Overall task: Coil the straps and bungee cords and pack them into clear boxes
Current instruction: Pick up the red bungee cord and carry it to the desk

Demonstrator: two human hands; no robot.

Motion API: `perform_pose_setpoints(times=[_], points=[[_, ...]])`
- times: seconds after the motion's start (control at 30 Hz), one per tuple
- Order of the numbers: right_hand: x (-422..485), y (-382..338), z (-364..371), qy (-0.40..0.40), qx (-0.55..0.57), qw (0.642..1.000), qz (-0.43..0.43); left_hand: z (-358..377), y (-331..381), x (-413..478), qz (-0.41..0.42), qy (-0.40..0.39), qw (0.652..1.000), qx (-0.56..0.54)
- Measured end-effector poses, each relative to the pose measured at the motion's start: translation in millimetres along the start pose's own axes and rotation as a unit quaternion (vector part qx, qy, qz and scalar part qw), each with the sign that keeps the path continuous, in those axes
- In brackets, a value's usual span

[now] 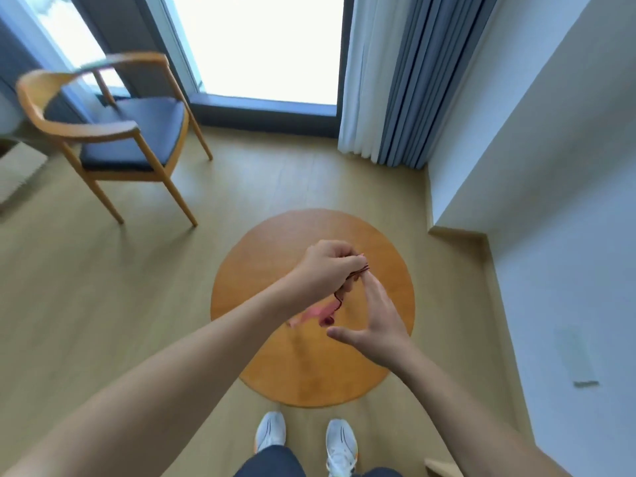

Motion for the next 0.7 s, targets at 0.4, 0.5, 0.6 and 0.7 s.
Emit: perform_pose_setpoints(times=[0.4, 0.5, 0.6, 0.7], points=[[8, -83, -105, 0.143, 0.125, 0.982, -0.006, -47, 172, -37, 0.224, 0.045, 0.973, 0.031], [2, -81, -125, 0.190, 0.078, 0.978, -0.027, -60, 180, -31, 0.207, 0.093, 0.974, -0.014], [-9, -74, -145, 0.240, 0.056, 0.969, -0.032, -62, 185, -25, 0.177, 0.097, 0.978, -0.054], [-20, -58, -157, 0.252, 0.033, 0.967, -0.002, -54, 192, -16, 0.157, 0.087, 0.979, -0.096]])
Point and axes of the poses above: each hand's wrist, its own x-axis towards the middle knuckle, its own z-axis out of the palm, y = z × x, the point moved 8 cm from there along x, towards the middle knuckle, and after that the axes turned 9 degrees about y, right-handed, at the moved point
